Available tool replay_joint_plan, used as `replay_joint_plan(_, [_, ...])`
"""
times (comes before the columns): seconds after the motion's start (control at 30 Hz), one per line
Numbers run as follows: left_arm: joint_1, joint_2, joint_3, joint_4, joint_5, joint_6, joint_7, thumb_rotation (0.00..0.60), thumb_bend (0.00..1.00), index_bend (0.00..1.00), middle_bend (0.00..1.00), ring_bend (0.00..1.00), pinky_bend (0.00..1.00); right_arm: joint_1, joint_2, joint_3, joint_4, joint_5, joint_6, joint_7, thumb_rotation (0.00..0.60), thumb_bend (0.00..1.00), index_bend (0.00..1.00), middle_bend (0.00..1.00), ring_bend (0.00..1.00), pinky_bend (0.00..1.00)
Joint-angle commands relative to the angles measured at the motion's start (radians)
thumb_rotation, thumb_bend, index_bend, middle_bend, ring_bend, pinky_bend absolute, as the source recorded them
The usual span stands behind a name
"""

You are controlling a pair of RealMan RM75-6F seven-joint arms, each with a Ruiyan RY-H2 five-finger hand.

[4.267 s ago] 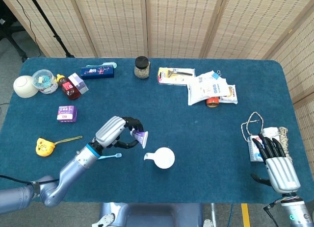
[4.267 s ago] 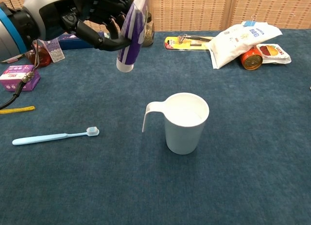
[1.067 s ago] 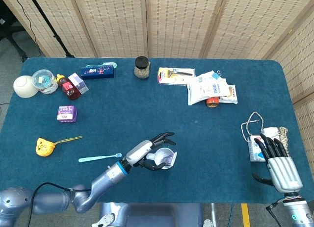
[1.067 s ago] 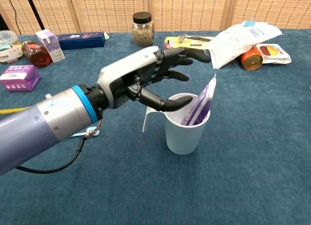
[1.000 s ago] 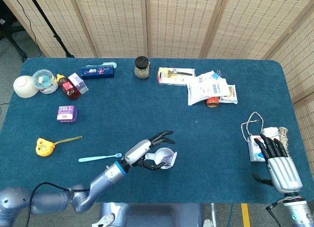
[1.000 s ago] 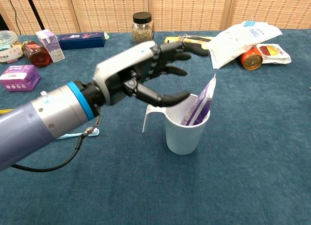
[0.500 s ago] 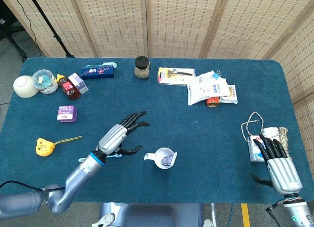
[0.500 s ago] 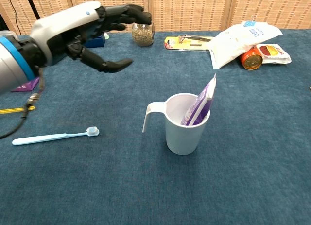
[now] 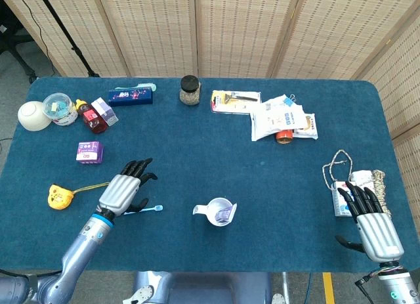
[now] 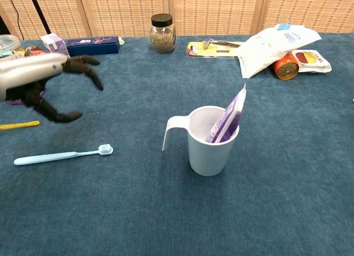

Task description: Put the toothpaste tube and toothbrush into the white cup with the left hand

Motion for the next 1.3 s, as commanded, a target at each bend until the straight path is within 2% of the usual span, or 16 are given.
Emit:
replay_joint_plan(0.03, [0.028, -0.028, 0.028, 0.010, -0.032, 0.025, 0.052, 0.600, 0.35, 0.32, 0.00, 0.00, 0.00, -0.001, 0.003, 0.000, 0.000, -0.001, 0.002, 0.006, 0.600, 0.00, 0.00, 0.00, 0.00, 0.00])
replay_joint_plan(0.37, [0.078, -0.125, 0.038, 0.100, -0.034, 0.070, 0.103, 0.600, 0.35, 0.32, 0.00, 0.00, 0.00, -0.003, 0.011, 0.000, 0.003, -0.005, 0.008, 0.030, 0.600, 0.00, 0.00, 0.00, 0.00, 0.00])
replay_joint_plan(0.77, [0.153, -0.178, 0.066, 0.132, 0.013, 0.132, 0.127, 0.600, 0.35, 0.33, 0.00, 0.00, 0.00, 0.000, 0.020, 0.002, 0.014, -0.004, 0.008, 0.066, 0.600, 0.00, 0.00, 0.00, 0.00, 0.00])
replay_joint_plan(1.3, [0.223, -0.231, 0.064, 0.229, 0.054, 0.143, 0.095, 0.600, 0.35, 0.35, 0.00, 0.00, 0.00, -0.001, 0.024, -0.001, 0.012, -0.011, 0.010, 0.072, 0.600, 0.00, 0.00, 0.00, 0.00, 0.00])
